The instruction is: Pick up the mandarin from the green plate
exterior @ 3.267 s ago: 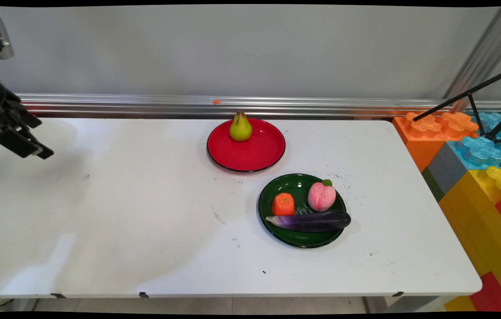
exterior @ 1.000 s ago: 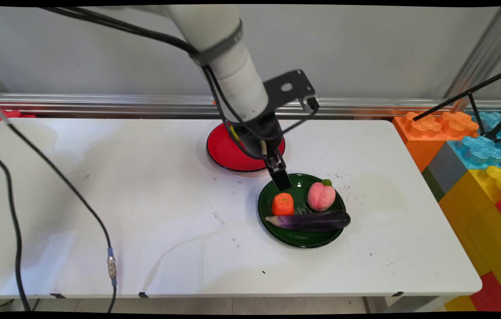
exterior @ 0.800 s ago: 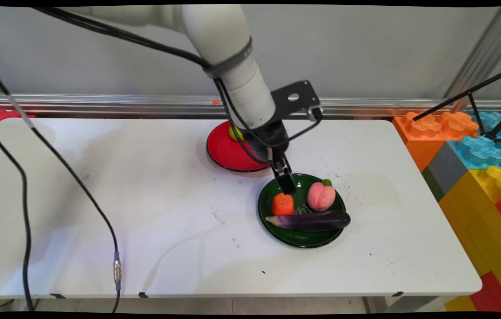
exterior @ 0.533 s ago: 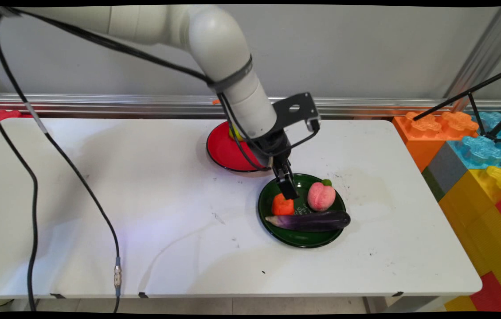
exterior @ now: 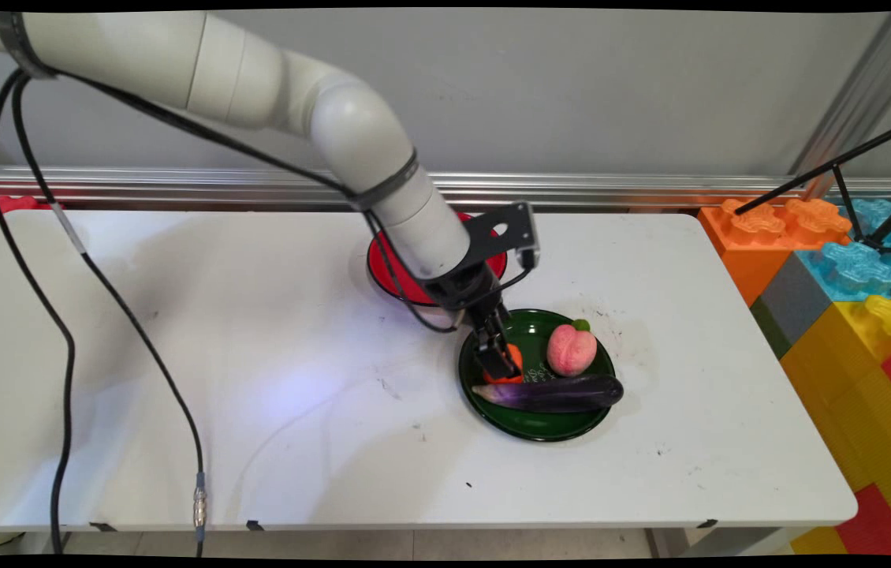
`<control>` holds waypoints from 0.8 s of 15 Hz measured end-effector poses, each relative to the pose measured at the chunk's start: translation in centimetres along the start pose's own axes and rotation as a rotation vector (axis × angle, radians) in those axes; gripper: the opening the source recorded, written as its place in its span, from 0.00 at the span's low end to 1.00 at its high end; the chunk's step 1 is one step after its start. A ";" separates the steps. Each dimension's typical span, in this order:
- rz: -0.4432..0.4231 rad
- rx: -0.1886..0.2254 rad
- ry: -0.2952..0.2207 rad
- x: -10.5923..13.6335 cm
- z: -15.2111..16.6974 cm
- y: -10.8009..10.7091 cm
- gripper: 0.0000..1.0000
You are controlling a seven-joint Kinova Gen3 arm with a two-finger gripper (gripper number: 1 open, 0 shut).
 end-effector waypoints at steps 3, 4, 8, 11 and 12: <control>0.010 -0.010 0.028 -1.6 0.9 -0.1 1.00; 0.013 -0.012 0.036 -2.0 1.3 -0.1 1.00; 0.021 -0.021 0.063 -3.2 2.5 0.0 1.00; 0.025 -0.022 0.088 -3.6 3.1 0.1 1.00; 0.026 -0.022 0.094 -3.6 3.2 0.1 1.00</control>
